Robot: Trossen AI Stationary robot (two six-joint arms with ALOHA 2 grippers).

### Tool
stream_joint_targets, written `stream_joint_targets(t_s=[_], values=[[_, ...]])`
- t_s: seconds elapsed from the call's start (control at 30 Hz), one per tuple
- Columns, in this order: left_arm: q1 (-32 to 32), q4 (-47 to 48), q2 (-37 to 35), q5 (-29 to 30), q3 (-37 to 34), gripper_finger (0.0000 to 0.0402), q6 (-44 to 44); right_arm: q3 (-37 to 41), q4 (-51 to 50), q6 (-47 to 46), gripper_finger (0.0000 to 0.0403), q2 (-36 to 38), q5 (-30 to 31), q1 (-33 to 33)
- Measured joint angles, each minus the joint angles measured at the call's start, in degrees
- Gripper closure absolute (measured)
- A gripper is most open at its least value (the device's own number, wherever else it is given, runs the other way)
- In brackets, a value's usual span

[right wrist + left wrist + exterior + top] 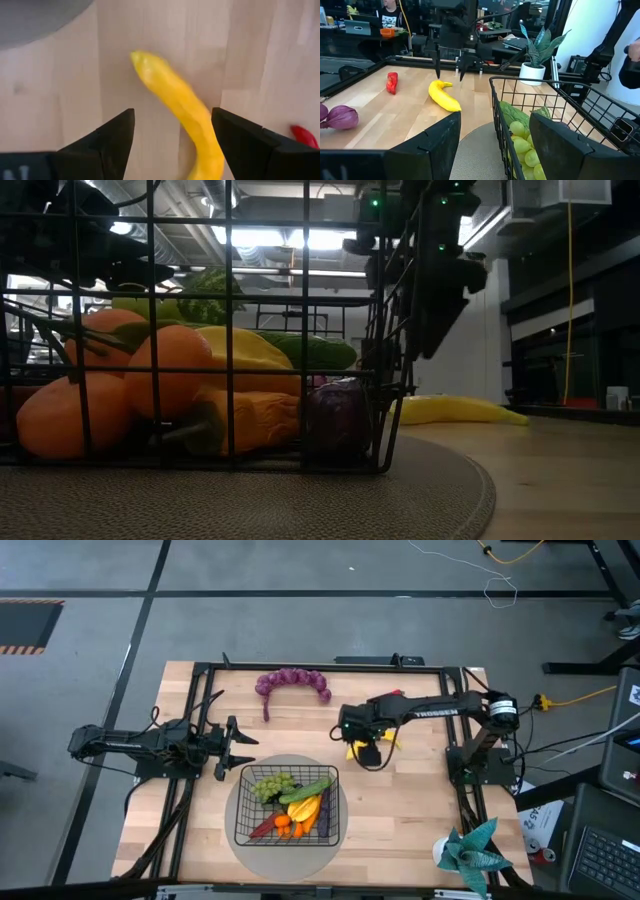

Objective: Build produce basket
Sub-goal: Put the banana into the black wire basket

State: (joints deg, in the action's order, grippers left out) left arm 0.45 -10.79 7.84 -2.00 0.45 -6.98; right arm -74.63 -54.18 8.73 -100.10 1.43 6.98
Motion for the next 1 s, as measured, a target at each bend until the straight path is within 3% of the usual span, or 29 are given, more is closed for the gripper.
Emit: stream_joint_targets(t_s=[0.2,0.4,0.67,1.0], values=[[0.01,0.0,0.02,-0.02,0.01,0.017,0.0,1.27,-7.94,6.19,0.0135,0.0,0.11,2.1],[0.0,0.01,0.01,-0.01,0.0,0.017,0.01,2.73,-13.02,6.31,0.0135,0.02,0.78,4.98],[0.0,0.0,0.02,-0.02,0.02,0.017,-0.01,2.76,-10.18,6.62,0.0135,0.13,12.72,7.37],[0.0,0.02,0.02,0.0,0.02,0.017,0.0,2.76,-3.08,-3.24,0.0135,0.13,13.94,7.91]])
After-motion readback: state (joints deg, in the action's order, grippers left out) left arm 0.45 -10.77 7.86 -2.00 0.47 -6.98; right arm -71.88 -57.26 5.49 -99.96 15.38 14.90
